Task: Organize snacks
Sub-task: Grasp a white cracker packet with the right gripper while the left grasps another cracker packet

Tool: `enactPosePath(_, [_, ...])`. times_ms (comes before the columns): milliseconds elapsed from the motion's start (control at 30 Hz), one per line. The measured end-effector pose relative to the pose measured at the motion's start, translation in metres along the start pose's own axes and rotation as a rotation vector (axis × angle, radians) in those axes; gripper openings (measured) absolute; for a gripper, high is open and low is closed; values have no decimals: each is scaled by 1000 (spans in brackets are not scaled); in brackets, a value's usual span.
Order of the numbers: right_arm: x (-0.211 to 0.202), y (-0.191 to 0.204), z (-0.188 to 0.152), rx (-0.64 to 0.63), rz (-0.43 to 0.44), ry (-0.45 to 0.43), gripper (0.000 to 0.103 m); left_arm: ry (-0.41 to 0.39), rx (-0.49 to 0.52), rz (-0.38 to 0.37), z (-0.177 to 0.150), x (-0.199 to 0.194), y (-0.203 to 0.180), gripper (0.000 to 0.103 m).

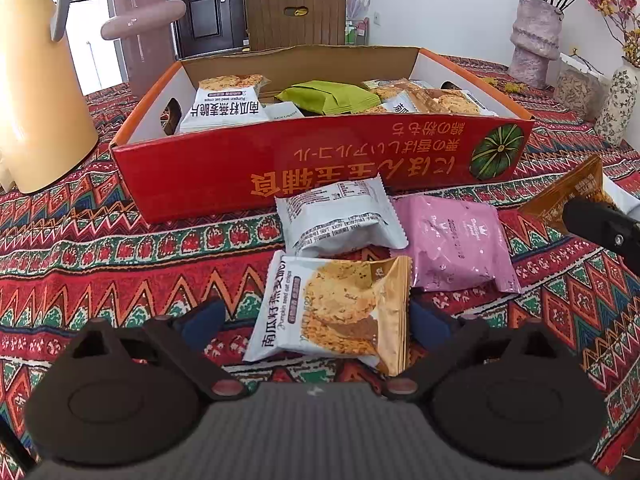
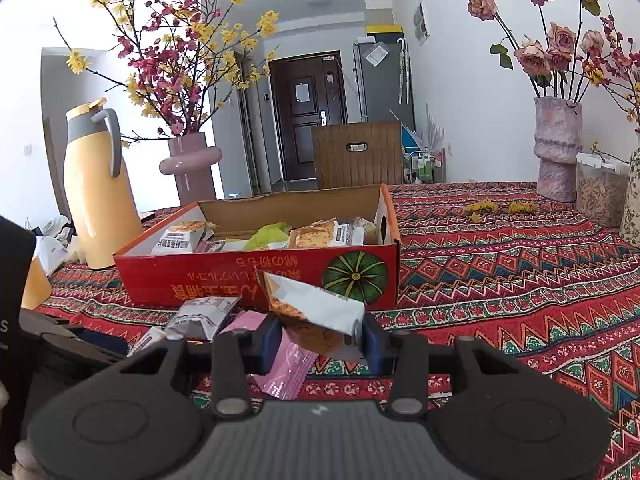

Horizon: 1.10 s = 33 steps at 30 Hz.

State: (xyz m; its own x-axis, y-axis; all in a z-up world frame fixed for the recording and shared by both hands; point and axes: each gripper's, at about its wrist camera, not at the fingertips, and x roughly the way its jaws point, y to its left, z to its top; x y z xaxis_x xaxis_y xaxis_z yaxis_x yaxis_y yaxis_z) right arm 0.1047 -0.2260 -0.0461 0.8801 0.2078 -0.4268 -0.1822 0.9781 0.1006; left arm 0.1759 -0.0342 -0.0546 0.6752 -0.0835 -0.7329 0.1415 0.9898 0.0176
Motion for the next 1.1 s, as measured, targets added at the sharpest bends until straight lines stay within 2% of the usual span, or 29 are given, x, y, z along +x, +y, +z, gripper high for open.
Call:
enactPosePath(67, [1, 0, 0, 0, -1, 2, 41, -9, 1, -8, 0, -3, -1, 82])
enactPosePath(167, [1, 0, 0, 1, -2, 2, 41, -17, -14, -29, 1, -8, 0, 70])
enactPosePath(333, [1, 0, 0, 1, 0, 3, 41, -41, -9, -1, -4, -12, -2, 69])
enactPosePath(500, [1, 3, 0, -8, 9, 6, 41, -57, -26, -13, -5, -18, 3, 67])
enactPosePath(800, [4, 9, 6, -24, 19, -3, 41, -160, -18, 0, 2, -42, 6, 67])
enactPosePath(1100, [12, 4, 22, -22, 9, -50, 41, -251, -19, 10, 27, -64, 7, 68])
